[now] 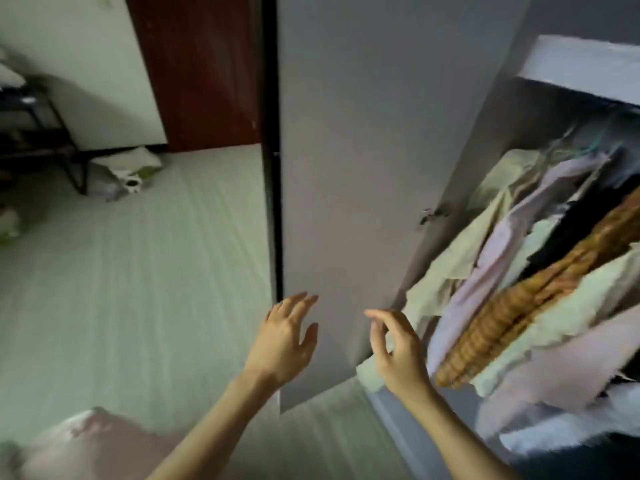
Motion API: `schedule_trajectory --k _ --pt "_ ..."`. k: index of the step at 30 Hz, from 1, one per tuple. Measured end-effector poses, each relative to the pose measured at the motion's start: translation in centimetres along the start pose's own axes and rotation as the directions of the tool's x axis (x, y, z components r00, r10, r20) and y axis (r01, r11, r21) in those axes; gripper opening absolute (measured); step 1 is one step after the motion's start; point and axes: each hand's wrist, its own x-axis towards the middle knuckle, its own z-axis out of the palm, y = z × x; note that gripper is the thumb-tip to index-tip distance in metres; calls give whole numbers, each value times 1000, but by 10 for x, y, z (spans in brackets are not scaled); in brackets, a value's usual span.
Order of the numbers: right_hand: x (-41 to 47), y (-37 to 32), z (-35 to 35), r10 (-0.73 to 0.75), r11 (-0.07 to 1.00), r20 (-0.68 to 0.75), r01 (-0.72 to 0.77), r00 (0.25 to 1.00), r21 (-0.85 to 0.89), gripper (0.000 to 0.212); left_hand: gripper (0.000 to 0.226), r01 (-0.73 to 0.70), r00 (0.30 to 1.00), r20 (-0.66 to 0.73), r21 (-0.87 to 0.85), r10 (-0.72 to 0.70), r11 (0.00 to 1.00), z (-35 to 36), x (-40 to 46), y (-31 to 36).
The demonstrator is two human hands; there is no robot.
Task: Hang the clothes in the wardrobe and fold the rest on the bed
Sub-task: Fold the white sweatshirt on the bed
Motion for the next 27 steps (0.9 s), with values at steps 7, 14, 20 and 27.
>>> schedule_trajectory --k 7,14,20,27 --pt "15 -122 217 -220 968 520 116 825 224 24 45 405 901 -212 94 -379 909 -116 -76 -180" --pt "24 -213 393 -273 960 761 112 588 258 26 44 767 608 -343 20 -716 642 -203 -155 -308" --pt "34 -256 503 -283 958 899 140 335 249 27 42 881 398 -353 -109 -847 460 -236 -183 -373" --pt "77 -303 645 -287 942 956 199 65 270 28 39 924 151 -417 -262 -896 278 -266 -171 -470"
